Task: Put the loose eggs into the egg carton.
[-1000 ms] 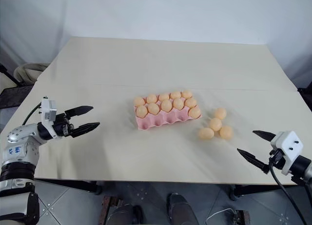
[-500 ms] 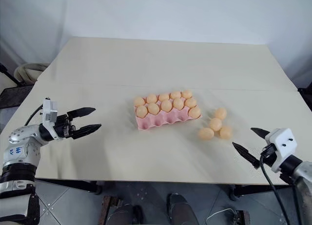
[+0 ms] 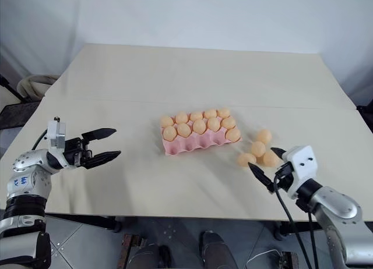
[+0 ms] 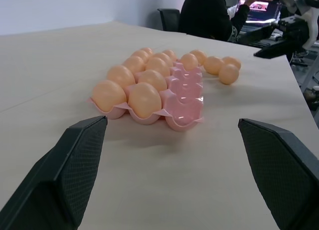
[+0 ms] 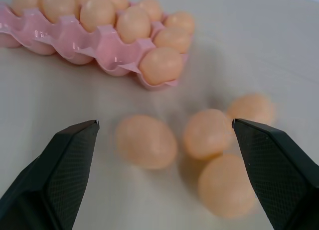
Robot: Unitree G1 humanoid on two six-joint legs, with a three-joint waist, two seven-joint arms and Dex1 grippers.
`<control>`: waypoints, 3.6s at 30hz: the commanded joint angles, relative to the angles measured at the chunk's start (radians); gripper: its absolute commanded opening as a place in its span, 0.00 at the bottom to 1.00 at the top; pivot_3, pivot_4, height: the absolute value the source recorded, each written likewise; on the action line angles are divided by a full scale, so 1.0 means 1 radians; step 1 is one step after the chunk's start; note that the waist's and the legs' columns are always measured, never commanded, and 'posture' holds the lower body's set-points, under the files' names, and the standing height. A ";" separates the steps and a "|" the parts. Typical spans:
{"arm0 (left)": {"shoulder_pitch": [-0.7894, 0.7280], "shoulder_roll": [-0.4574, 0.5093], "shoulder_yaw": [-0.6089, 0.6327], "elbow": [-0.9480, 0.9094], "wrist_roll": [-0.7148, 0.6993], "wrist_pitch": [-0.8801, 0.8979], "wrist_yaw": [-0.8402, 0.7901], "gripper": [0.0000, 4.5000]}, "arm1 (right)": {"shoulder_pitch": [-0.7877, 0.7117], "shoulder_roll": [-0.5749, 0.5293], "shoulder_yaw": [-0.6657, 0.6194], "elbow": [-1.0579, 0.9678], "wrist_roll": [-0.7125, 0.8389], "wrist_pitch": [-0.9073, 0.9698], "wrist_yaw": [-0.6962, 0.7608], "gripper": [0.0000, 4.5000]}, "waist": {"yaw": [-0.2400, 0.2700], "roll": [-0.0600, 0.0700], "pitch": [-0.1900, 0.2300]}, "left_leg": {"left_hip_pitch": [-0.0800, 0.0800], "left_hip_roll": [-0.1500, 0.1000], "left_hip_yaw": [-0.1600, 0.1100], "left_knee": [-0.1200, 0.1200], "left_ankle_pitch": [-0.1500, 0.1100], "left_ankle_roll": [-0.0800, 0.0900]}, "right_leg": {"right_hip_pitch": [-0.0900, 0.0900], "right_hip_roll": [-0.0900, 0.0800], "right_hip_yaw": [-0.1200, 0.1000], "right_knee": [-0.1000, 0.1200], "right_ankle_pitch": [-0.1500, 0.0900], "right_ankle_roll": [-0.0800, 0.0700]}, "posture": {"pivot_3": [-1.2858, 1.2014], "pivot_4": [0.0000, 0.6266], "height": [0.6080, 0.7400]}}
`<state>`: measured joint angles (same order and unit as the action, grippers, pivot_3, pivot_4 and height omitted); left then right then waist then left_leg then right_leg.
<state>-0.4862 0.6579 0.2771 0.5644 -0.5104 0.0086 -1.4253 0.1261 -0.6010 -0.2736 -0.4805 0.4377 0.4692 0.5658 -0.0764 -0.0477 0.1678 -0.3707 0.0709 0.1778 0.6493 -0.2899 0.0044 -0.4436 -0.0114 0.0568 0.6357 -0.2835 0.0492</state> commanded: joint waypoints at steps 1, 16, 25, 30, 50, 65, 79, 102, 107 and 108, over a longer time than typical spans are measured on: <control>0.003 -0.003 0.020 -0.020 -0.024 -0.009 -0.012 1.00 | -0.024 0.011 0.038 -0.032 -0.028 0.022 -0.040 1.00 | -0.001 0.000 0.000 | 0.000 0.000 0.000 0.000 0.000 0.000 | 0.000 0.000 0.000 0.000 0.000 0.000 | 0.52 0.24 1.00; 0.021 -0.024 0.027 -0.045 -0.026 -0.018 0.007 1.00 | -0.127 0.010 0.164 0.114 -0.146 0.013 -0.036 1.00 | -0.003 0.000 0.000 | 0.000 0.000 0.000 0.000 0.000 0.000 | 0.000 0.001 0.000 0.000 0.000 0.000 | 0.52 0.24 1.00; 0.037 -0.021 0.037 -0.057 -0.035 -0.019 0.008 1.00 | -0.185 0.035 0.204 0.162 -0.167 0.012 -0.034 1.00 | -0.004 0.000 0.000 | 0.000 0.000 0.000 0.000 0.000 0.000 | 0.000 0.001 0.000 0.001 0.000 0.000 | 0.52 0.24 1.00; 0.034 -0.025 0.040 -0.056 -0.032 -0.022 0.012 1.00 | -0.207 0.041 0.226 0.194 -0.181 0.017 -0.031 1.00 | -0.004 0.000 0.000 | 0.000 0.000 0.000 0.000 0.000 0.000 | -0.001 0.001 0.000 0.000 0.000 0.000 | 0.52 0.24 1.00; 0.013 -0.035 0.032 -0.045 -0.030 -0.028 0.031 1.00 | -0.353 0.002 0.166 0.086 -0.056 0.130 0.037 0.47 | -0.006 0.000 0.000 | 0.000 0.001 0.000 0.000 0.000 0.000 | -0.001 0.001 0.000 0.000 0.000 0.000 | 0.52 0.24 1.00; 0.022 -0.038 0.038 -0.064 -0.030 -0.025 0.040 1.00 | -0.631 0.119 0.344 0.417 -0.199 -0.019 0.051 0.47 | -0.008 0.000 0.000 | -0.002 0.002 0.000 -0.001 0.000 -0.001 | -0.002 0.002 -0.001 0.000 -0.001 -0.002 | 0.52 0.24 1.00; 0.034 -0.038 0.045 -0.081 -0.033 -0.026 0.060 1.00 | -0.660 0.136 0.373 0.492 -0.255 -0.100 0.094 0.99 | -0.009 0.001 0.000 | -0.002 0.002 0.000 -0.001 0.001 -0.004 | -0.002 0.002 -0.001 0.000 -0.001 -0.001 | 0.52 0.24 1.00; 0.015 -0.053 0.036 -0.053 -0.026 -0.034 0.048 1.00 | 0.064 -0.095 -0.316 0.161 0.054 -0.278 0.383 0.99 | 0.018 0.001 0.001 | -0.001 0.002 -0.001 -0.001 -0.002 0.000 | 0.001 0.002 -0.002 -0.006 0.000 0.001 | 0.52 0.24 1.00; -0.001 -0.056 0.031 -0.035 -0.022 -0.042 0.047 1.00 | 0.121 -0.077 -0.338 0.203 0.039 -0.320 0.363 0.99 | 0.017 0.001 0.001 | 0.000 0.001 0.000 -0.001 -0.002 -0.001 | 0.002 0.002 -0.001 -0.006 0.001 0.001 | 0.52 0.24 1.00; -0.002 -0.057 0.031 -0.034 -0.022 -0.043 0.047 1.00 | 0.126 -0.076 -0.339 0.205 0.041 -0.322 0.359 0.99 | 0.017 0.001 0.001 | 0.000 0.001 -0.001 -0.001 -0.002 -0.001 | 0.002 0.001 -0.001 -0.006 0.001 0.001 | 0.52 0.24 1.00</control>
<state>-0.4662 0.5989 0.3003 0.5279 -0.5239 -0.0214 -1.3721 0.2499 -0.6807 -0.5670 -0.2674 0.4637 0.1716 0.9353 -0.0590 -0.0469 0.1683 -0.3703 0.0718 0.1772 0.6483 -0.2917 0.0038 -0.4414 -0.0103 0.0560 0.6301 -0.2829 0.0499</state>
